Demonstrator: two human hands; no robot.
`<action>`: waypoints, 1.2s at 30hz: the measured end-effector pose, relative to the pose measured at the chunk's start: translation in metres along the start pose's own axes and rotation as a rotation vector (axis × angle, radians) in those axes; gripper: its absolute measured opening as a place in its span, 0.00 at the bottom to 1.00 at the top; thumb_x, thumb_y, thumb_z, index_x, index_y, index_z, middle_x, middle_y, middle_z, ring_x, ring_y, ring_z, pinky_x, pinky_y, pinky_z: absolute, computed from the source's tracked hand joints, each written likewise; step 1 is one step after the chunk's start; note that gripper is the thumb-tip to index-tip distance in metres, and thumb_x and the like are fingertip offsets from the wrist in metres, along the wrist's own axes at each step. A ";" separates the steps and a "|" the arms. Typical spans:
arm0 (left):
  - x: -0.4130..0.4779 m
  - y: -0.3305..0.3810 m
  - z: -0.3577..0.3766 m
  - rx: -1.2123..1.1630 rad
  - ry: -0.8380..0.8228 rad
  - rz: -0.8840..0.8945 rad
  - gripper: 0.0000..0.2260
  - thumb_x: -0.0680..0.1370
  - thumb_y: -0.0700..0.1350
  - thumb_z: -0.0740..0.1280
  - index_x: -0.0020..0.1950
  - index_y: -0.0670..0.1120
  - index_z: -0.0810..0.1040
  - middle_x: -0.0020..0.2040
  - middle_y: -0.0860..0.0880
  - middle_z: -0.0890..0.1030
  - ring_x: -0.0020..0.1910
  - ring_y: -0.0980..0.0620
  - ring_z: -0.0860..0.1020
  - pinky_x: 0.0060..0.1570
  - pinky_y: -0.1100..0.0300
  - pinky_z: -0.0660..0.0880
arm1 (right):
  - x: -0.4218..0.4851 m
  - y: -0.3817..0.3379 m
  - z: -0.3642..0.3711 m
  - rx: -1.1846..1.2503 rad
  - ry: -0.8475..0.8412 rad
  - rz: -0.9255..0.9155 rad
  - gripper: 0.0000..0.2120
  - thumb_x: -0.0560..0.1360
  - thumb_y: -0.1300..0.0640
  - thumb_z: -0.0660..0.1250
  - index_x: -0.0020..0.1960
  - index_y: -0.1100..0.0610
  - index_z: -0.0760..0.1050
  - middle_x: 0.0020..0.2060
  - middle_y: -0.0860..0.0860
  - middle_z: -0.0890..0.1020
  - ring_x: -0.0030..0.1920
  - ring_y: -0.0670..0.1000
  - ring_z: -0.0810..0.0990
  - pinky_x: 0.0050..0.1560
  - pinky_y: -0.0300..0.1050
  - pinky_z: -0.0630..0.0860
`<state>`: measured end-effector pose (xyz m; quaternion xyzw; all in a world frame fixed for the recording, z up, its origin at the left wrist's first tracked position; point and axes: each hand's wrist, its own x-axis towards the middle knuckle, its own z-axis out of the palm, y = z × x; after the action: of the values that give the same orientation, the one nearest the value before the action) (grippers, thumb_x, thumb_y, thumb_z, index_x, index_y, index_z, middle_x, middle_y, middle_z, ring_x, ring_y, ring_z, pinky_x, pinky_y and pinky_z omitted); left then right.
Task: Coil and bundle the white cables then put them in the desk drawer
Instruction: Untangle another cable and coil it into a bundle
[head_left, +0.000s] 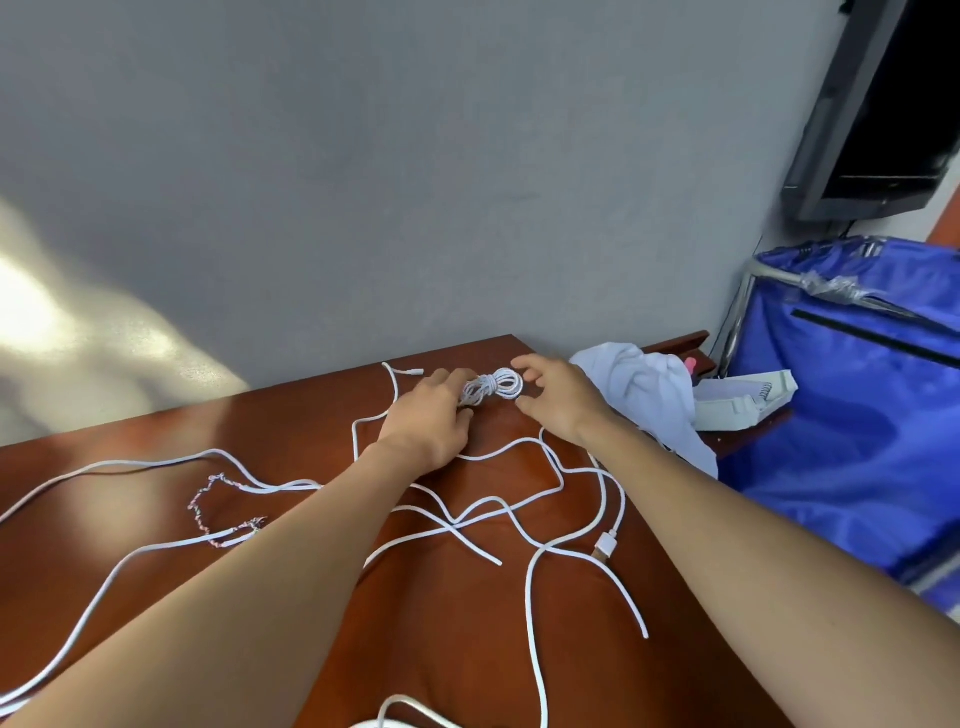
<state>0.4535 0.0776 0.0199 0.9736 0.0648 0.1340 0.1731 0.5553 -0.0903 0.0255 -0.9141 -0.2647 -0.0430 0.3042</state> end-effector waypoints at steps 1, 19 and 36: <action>-0.003 0.001 -0.001 0.015 -0.009 0.004 0.22 0.84 0.47 0.63 0.78 0.51 0.66 0.69 0.47 0.73 0.68 0.44 0.73 0.63 0.50 0.71 | -0.003 0.001 -0.002 -0.002 -0.015 0.005 0.25 0.78 0.58 0.72 0.73 0.47 0.73 0.63 0.49 0.80 0.62 0.52 0.79 0.63 0.52 0.79; -0.062 0.042 -0.013 0.070 -0.053 0.103 0.16 0.85 0.50 0.60 0.72 0.52 0.73 0.73 0.50 0.72 0.72 0.47 0.68 0.70 0.51 0.63 | -0.082 -0.001 -0.041 0.064 -0.144 0.009 0.08 0.79 0.56 0.66 0.51 0.48 0.84 0.49 0.45 0.87 0.52 0.49 0.84 0.60 0.53 0.82; -0.074 0.059 -0.016 -0.018 -0.210 0.031 0.14 0.84 0.49 0.62 0.70 0.54 0.74 0.66 0.48 0.79 0.67 0.44 0.75 0.68 0.44 0.71 | -0.103 -0.010 -0.038 0.132 -0.133 0.032 0.17 0.73 0.64 0.71 0.48 0.40 0.80 0.42 0.42 0.84 0.50 0.48 0.83 0.63 0.57 0.77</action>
<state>0.3830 0.0148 0.0377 0.9816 0.0301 0.0343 0.1854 0.4652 -0.1531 0.0371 -0.8970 -0.2719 0.0403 0.3461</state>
